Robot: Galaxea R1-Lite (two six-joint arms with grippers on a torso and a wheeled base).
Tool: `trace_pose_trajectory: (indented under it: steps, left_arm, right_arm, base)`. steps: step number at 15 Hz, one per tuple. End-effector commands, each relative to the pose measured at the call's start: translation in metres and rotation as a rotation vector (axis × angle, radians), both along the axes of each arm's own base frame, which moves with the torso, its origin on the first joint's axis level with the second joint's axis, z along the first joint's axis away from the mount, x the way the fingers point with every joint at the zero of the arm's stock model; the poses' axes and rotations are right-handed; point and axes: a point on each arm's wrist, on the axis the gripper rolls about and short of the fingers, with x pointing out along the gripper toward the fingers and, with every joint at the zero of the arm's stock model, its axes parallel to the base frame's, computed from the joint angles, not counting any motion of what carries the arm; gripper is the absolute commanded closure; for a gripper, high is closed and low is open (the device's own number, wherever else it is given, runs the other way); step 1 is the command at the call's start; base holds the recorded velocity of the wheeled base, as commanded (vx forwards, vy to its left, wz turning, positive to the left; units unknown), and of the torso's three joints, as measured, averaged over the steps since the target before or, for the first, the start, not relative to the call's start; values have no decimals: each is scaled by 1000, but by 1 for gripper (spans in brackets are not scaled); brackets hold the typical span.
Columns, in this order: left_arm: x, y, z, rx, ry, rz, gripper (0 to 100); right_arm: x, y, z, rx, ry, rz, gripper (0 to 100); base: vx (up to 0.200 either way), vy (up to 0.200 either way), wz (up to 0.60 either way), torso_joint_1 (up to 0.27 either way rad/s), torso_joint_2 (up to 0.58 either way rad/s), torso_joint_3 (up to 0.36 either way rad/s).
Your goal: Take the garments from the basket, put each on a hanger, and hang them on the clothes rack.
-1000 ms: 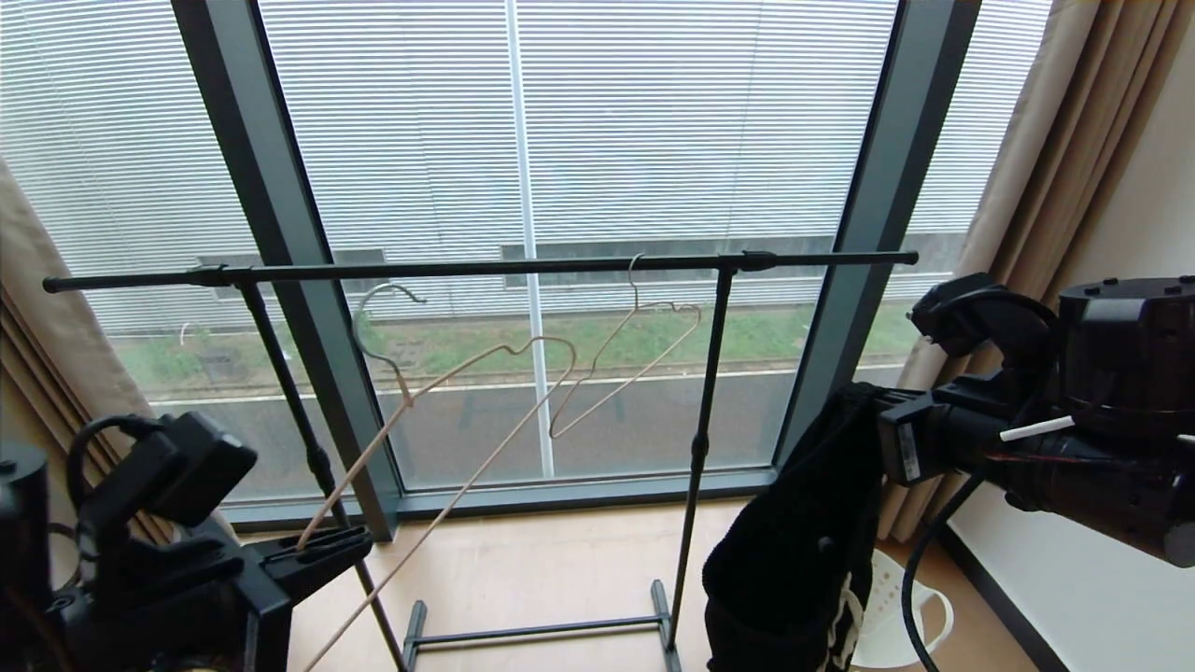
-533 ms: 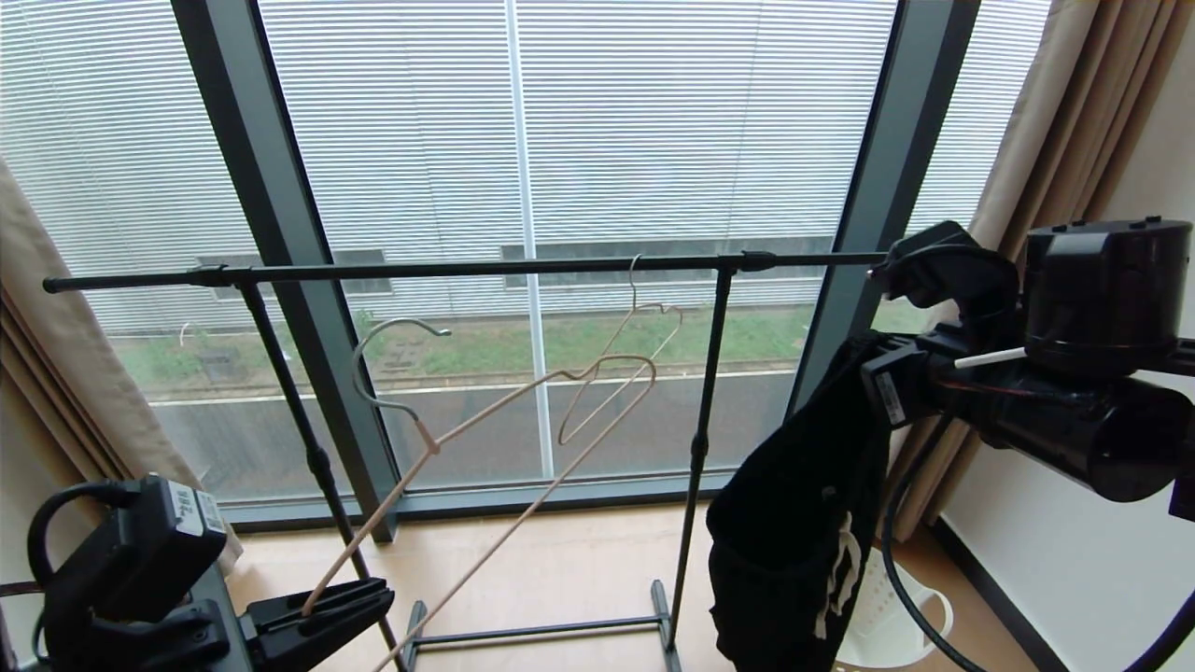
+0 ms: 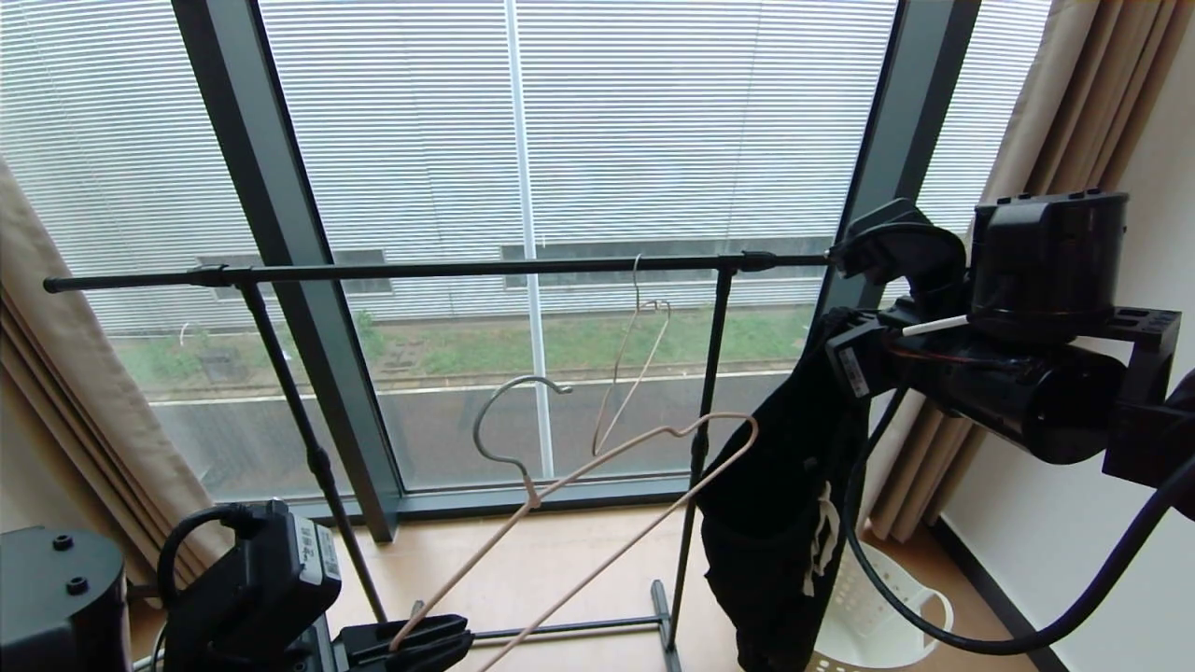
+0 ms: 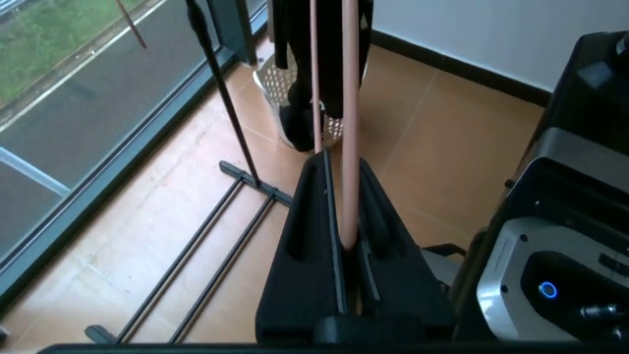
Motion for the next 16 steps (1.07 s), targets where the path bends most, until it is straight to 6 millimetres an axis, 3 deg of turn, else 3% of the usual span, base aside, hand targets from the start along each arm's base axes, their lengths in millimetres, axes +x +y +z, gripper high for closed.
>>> trace_pose_trajectory:
  steps: [1, 4, 12, 16]
  left_arm:
    - [8, -9, -9, 24, 27, -15, 100]
    - [18, -17, -17, 26, 30, -18, 100]
    - [35, -34, -13, 16, 16, -32, 100]
    - [33, -41, -12, 13, 10, -63, 100]
  right_arm:
    - [2, 3, -3, -4, 6, 4, 100]
    - [-3, 11, -4, -9, 6, 21, 100]
    - [-18, 34, -6, -19, 6, 75, 100]
    - [-17, 48, -7, 26, -5, 40, 100]
  base:
    - [0, 0, 0, 0, 0, 0]
    - [0, 0, 0, 0, 0, 0]
    - [0, 0, 0, 0, 0, 0]
    - [0, 0, 0, 0, 0, 0]
